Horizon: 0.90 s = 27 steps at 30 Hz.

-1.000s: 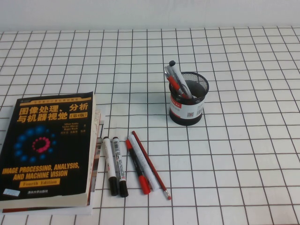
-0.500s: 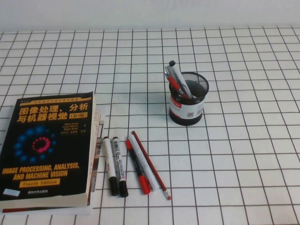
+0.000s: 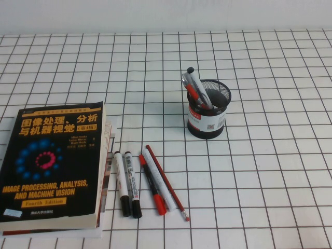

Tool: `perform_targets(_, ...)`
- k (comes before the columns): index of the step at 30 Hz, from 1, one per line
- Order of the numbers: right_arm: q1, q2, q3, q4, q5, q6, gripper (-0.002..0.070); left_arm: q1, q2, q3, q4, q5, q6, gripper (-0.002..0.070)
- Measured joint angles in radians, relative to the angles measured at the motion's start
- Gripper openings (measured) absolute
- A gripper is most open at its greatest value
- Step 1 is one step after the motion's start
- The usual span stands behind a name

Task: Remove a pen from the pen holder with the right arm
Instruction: 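Take a marker out of the pen holder and lay it on the table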

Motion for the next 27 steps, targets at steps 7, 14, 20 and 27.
perform_targets(7,0.0,0.0,0.002,0.427,-0.117,0.0,-0.0016,0.0,0.0,0.0,0.0,0.0,0.0,-0.0004)
perform_targets(14,0.0,0.0,0.002,0.755,-0.157,-0.002,-0.0016,0.0,0.0,0.0,0.0,0.0,0.0,-0.0004)
perform_targets(20,0.0,0.0,0.002,0.791,-0.14,-0.01,-0.0016,0.0,0.0,0.0,0.0,0.0,0.0,-0.0004)
perform_targets(27,0.0,0.075,-0.155,0.774,0.063,-0.112,-0.0016,0.0,0.0,0.0,0.0,0.0,0.0,-0.0004)
